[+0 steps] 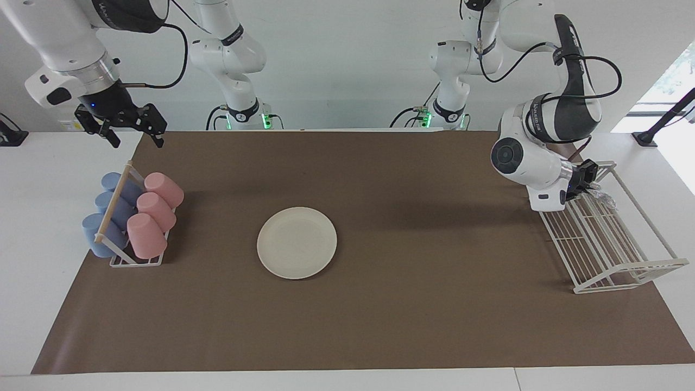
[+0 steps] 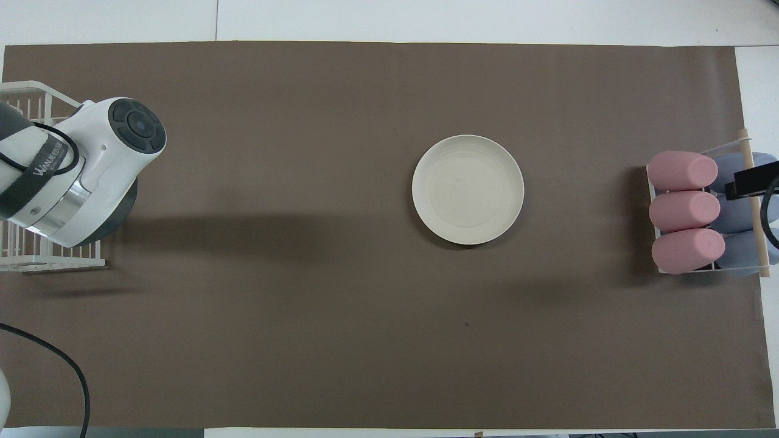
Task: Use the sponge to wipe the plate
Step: 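Lower the cloth into the wire basket and open the left gripper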
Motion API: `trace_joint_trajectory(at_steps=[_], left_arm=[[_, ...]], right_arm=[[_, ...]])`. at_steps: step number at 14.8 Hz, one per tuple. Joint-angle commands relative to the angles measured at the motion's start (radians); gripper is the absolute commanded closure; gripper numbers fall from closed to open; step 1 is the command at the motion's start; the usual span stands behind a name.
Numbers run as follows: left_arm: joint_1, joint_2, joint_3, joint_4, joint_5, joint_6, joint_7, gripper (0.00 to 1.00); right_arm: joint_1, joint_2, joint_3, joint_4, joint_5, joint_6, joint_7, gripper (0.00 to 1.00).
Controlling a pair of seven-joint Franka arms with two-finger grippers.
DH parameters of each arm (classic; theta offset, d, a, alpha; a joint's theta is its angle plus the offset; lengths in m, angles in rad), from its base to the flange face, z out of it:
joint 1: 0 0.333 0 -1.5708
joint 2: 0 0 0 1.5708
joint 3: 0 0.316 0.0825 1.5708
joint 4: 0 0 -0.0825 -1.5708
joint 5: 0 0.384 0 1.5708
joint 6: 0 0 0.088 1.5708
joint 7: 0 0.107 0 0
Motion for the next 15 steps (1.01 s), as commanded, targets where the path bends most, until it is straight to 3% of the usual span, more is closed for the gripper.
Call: trace_joint_trajectory(at_steps=[1,3,4,5,8,15], left_arm=[[0.006,-0.006,0.007,-0.028,0.004,0.061,-0.017,1.0],[0.012,-0.006,0.007,-0.028,0.003,0.084,-0.017,1.0],[0.015,-0.006,0.007,-0.028,-0.006,0.101,-0.017,0.74],[0.018,-0.006,0.01,-0.028,-0.008,0.112,-0.019,0.4],[0.033,-0.004,0.007,-0.026,-0.008,0.115,-0.019,0.0],[0.032,-0.003,0.007,-0.025,-0.02,0.121,-0.017,0.0]], right_arm=[[-0.004,-0.007,0.003,-0.001,-0.018,-0.007,0.01,0.0],[-0.002,-0.007,0.003,0.0,-0.018,-0.005,0.01,0.0],[-0.002,-0.007,0.003,0.0,-0.017,-0.005,0.012,0.0],[-0.002,-0.007,0.003,0.0,-0.017,-0.005,0.012,0.0],[-0.001,-0.007,0.003,0.0,-0.017,-0.005,0.013,0.0],[-0.001,-0.006,0.004,0.002,-0.017,-0.005,0.015,0.0]])
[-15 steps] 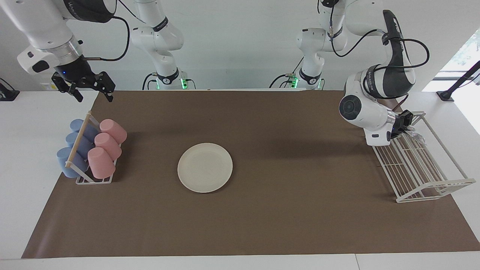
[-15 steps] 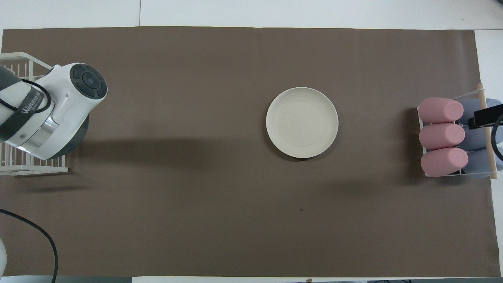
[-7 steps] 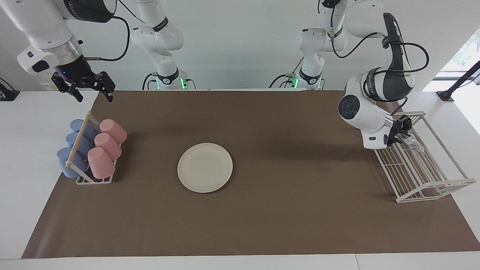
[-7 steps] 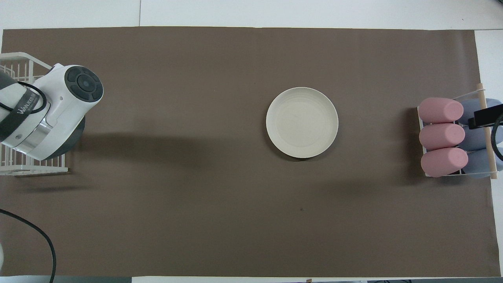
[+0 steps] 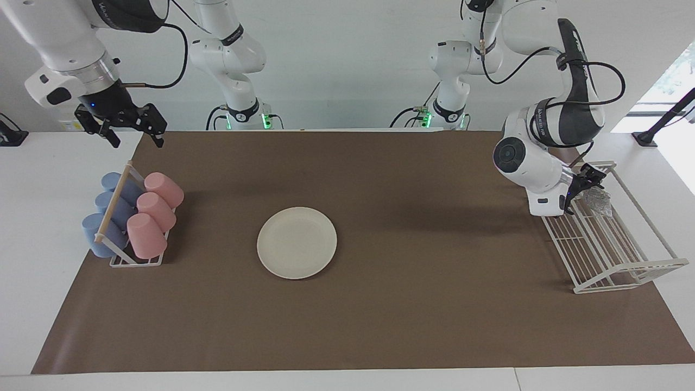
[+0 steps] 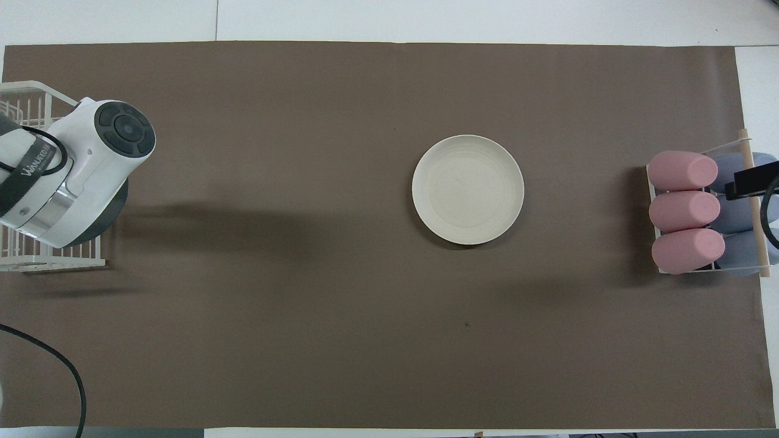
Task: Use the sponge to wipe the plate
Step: 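Lower the cloth into the wire basket and open the left gripper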
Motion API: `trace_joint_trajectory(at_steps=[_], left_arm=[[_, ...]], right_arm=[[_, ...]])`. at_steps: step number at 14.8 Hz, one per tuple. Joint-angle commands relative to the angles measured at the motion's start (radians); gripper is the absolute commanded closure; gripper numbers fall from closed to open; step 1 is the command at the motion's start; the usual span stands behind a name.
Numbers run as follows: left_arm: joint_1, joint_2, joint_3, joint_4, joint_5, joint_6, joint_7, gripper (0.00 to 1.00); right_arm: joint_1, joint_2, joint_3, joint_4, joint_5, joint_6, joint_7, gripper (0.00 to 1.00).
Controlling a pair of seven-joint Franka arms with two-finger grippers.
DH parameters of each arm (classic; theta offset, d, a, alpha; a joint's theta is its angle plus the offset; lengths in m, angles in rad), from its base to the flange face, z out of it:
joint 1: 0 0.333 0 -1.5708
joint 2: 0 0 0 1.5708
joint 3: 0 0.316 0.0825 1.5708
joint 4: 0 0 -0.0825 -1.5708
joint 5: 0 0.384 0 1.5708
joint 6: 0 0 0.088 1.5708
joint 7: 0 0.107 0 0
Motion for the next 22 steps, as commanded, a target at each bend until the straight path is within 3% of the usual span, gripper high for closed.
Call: trace_joint_trajectory(at_steps=[1,5,8,14,19,22], left_arm=[[0.005,-0.004,0.001,-0.01,-0.012,0.027,-0.011,0.0],[0.006,-0.004,0.001,-0.01,-0.012,0.033,-0.012,0.0],[0.072,0.001,0.004,-0.004,-0.021,0.175,-0.032,0.0],[0.117,0.008,0.004,0.002,-0.031,0.23,-0.031,0.0],[0.114,-0.002,0.004,0.022,-0.093,0.225,-0.019,0.0],[0.108,-0.018,0.001,0.05,-0.216,0.219,-0.008,0.0]], right_arm=[[-0.001,-0.006,0.004,0.002,-0.017,-0.005,0.015,0.0],[0.001,-0.006,0.006,0.002,-0.017,-0.005,0.016,0.0],[0.002,-0.006,0.006,0.002,-0.015,-0.005,0.016,0.0],[0.005,-0.007,0.006,0.002,-0.017,-0.007,0.016,0.0],[0.004,-0.007,0.006,0.0,-0.017,-0.007,0.016,0.0],[0.004,-0.007,0.006,-0.001,-0.017,-0.007,0.016,0.0]])
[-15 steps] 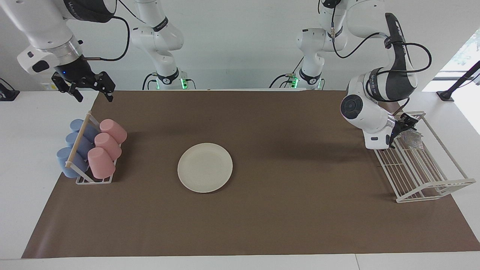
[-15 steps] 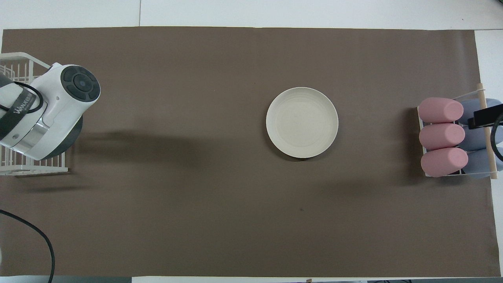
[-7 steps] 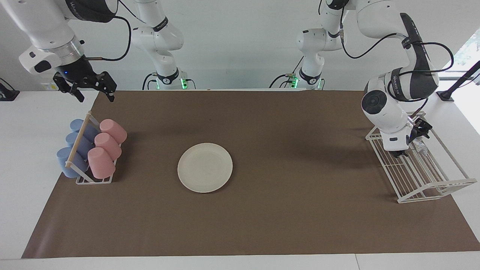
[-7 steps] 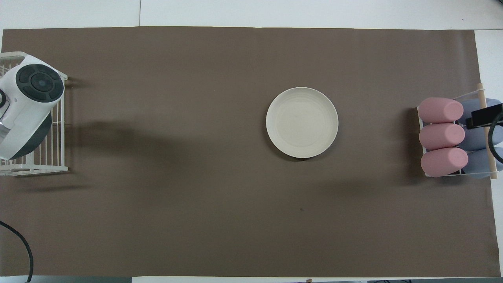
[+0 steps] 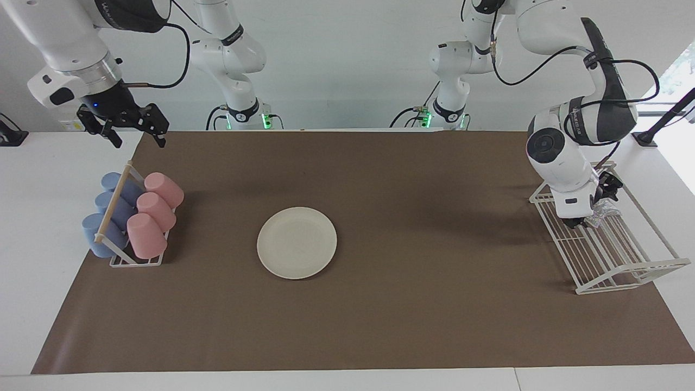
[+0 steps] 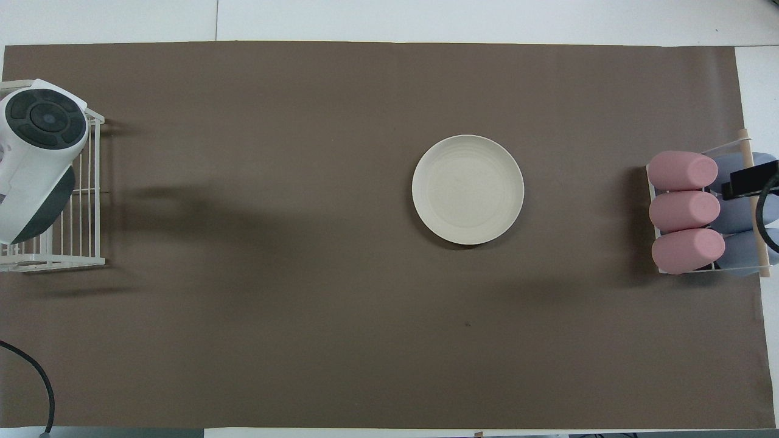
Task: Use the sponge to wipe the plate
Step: 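Lower the cloth into the wire basket and open the left gripper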
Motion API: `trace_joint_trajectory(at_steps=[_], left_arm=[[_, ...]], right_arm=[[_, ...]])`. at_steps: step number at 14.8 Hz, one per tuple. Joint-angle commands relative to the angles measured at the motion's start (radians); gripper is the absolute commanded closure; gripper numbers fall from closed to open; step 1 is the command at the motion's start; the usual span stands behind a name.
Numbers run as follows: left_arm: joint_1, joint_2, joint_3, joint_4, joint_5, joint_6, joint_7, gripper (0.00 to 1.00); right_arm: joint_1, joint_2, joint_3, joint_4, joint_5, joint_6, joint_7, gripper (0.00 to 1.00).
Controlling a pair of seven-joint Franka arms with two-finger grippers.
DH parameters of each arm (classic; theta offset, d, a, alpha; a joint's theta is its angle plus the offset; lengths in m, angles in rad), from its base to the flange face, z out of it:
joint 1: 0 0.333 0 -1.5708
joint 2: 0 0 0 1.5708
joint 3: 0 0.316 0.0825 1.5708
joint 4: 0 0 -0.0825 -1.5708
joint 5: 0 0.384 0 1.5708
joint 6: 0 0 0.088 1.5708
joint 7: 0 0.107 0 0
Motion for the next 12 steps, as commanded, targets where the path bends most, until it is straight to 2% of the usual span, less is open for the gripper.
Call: trace_joint_trajectory(at_steps=[1,5,8,10,12], left_arm=[[-0.007,-0.026,-0.001,0.025,-0.115,-0.003,0.016,0.0],[-0.013,-0.05,-0.008,0.036,-0.251,-0.006,0.021,0.0],[0.001,-0.12,-0.007,0.037,-0.484,-0.018,0.14,0.0],[0.004,-0.18,0.005,0.04,-0.63,-0.068,0.241,0.0],[0.015,-0.211,0.007,0.069,-0.701,-0.162,0.327,0.0]], right_arm=[[-0.003,-0.007,0.004,-0.001,-0.017,-0.007,0.016,0.0],[-0.003,-0.007,0.004,-0.001,-0.017,-0.011,0.016,0.0],[-0.006,-0.007,0.004,-0.001,-0.017,-0.011,0.016,0.0],[-0.006,-0.007,0.004,-0.001,-0.017,-0.011,0.016,0.0],[-0.006,-0.007,0.004,-0.001,-0.017,-0.011,0.016,0.0]])
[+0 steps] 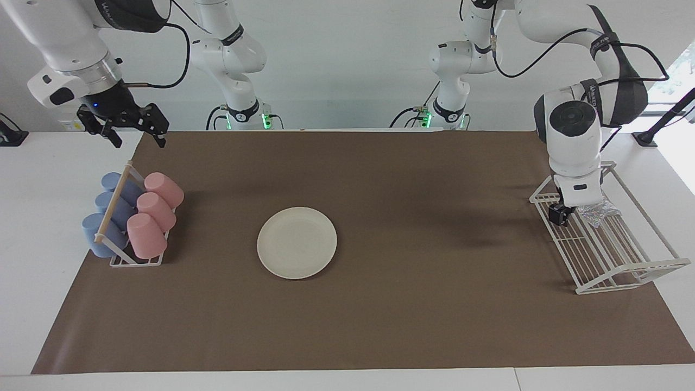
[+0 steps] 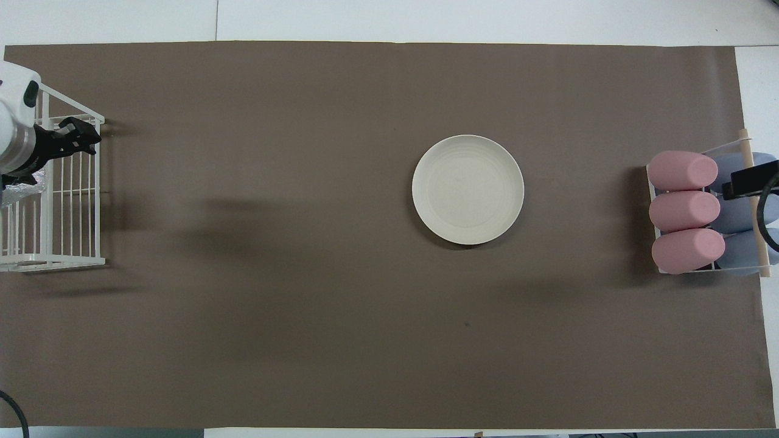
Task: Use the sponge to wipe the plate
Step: 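Lower the cloth into the wire basket and open the left gripper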
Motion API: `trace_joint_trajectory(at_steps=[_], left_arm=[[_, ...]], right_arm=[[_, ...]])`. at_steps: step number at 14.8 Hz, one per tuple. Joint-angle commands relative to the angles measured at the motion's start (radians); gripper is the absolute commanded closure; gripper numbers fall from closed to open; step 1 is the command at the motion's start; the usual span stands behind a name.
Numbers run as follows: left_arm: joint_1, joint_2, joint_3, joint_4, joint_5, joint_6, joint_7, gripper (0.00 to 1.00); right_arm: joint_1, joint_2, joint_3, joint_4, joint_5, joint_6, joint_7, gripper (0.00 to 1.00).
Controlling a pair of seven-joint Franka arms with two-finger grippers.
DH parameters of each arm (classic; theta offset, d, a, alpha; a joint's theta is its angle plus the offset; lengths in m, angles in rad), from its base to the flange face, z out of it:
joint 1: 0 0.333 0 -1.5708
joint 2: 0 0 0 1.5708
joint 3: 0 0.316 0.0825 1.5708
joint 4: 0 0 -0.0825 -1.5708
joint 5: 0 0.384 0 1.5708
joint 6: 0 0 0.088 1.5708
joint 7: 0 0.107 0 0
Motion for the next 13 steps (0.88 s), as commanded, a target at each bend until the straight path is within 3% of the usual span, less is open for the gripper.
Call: trace_joint_trajectory(at_steps=[1,8,11,13], left_arm=[[0.013,-0.05,0.001,0.042,-0.103,-0.138,0.131,0.0],[0.001,-0.169,-0.006,0.068,-0.223,-0.461,0.42,0.0],[-0.019,-0.219,-0.006,0.042,-0.251,-0.532,0.472,0.0],[-0.083,-0.219,0.001,0.031,-0.252,-0.497,0.455,0.0]], right_arm=[[-0.005,-0.007,0.005,-0.001,-0.017,-0.011,0.016,0.0],[-0.003,-0.006,0.005,0.003,-0.02,-0.008,0.013,0.0],[-0.006,-0.006,0.003,0.003,-0.021,-0.023,0.009,0.0],[-0.006,-0.006,0.003,0.003,-0.023,-0.031,0.009,0.0]])
